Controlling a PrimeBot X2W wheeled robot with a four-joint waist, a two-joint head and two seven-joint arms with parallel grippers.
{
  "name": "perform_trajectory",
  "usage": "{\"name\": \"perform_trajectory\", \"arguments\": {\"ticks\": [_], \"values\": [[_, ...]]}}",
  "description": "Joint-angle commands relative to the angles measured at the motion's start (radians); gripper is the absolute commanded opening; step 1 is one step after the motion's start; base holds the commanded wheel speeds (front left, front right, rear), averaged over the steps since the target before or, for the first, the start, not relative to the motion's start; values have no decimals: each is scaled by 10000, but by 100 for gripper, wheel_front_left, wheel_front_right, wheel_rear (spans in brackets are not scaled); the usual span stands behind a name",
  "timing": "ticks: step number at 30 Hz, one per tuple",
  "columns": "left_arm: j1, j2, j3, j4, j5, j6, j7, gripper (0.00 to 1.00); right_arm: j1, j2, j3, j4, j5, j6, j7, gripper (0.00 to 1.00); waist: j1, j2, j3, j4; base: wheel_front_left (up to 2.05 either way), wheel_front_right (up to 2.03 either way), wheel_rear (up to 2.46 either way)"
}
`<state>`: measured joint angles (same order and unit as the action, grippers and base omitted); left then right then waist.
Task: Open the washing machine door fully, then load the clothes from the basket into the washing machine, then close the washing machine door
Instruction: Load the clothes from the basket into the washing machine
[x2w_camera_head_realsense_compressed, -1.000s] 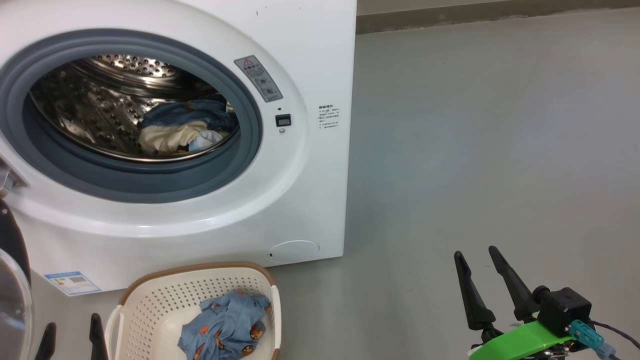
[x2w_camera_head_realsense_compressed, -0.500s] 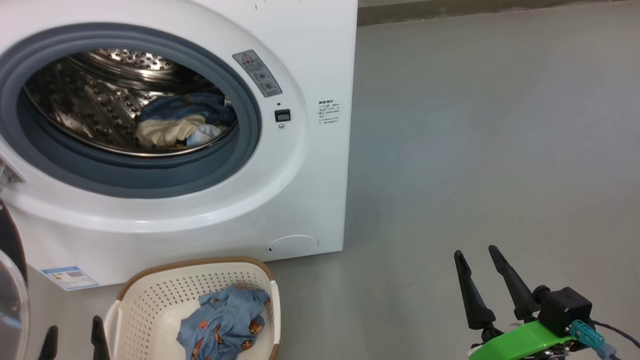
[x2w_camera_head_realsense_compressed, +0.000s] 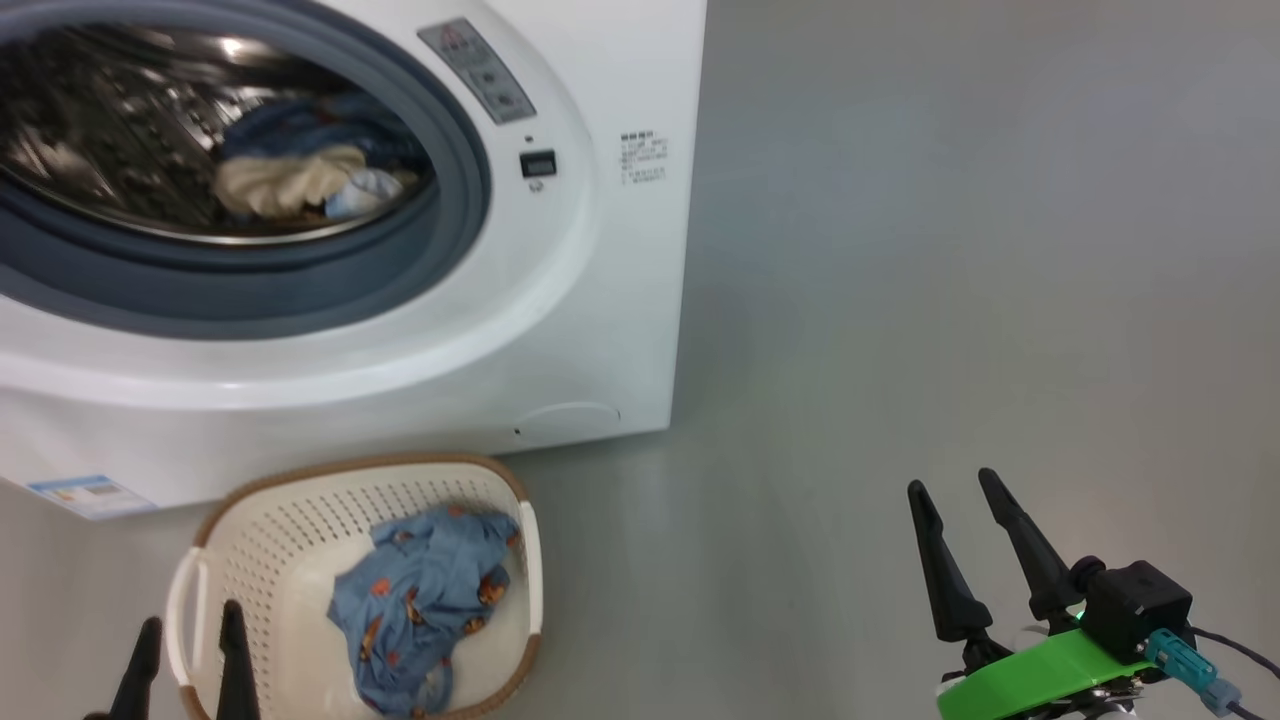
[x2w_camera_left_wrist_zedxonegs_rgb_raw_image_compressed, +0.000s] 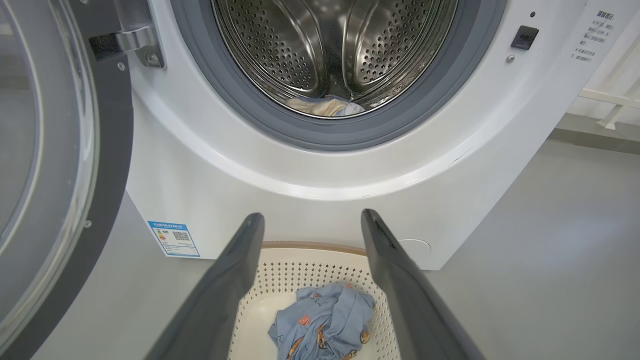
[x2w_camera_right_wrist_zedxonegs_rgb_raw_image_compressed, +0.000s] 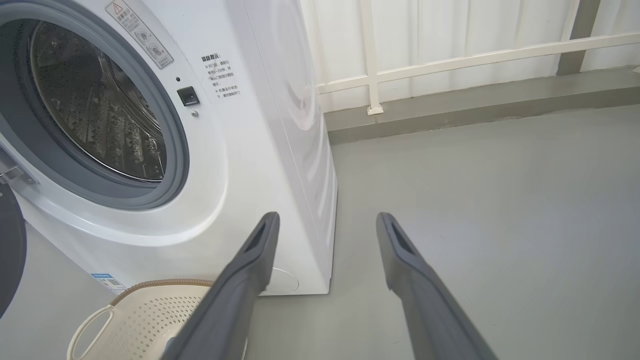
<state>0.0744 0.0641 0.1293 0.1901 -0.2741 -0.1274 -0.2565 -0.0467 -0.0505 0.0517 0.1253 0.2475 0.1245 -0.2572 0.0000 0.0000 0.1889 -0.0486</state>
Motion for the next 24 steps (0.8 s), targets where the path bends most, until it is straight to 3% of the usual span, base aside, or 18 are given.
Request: {"name": "perform_trajectory", "arguments": {"ticks": [1,14,24], "values": [[-392,297,181,-67,-161,-25,-53,100,-349,3,273,-307,-43,62,-46,100,0,0,692,-201,0,0,0],[-2018,1763,-1778,1039,-2254,-31,-53,100,-816,3,432,-1040,-134,62,-46,100,0,0,2848,-765,0,0,0],[-3557,3054,-3313,1926,-3265,-32,-53,100,-1056,3,533,-1610,-147,62,-46,100,0,0,4387,-1119,0,0,0]]}}
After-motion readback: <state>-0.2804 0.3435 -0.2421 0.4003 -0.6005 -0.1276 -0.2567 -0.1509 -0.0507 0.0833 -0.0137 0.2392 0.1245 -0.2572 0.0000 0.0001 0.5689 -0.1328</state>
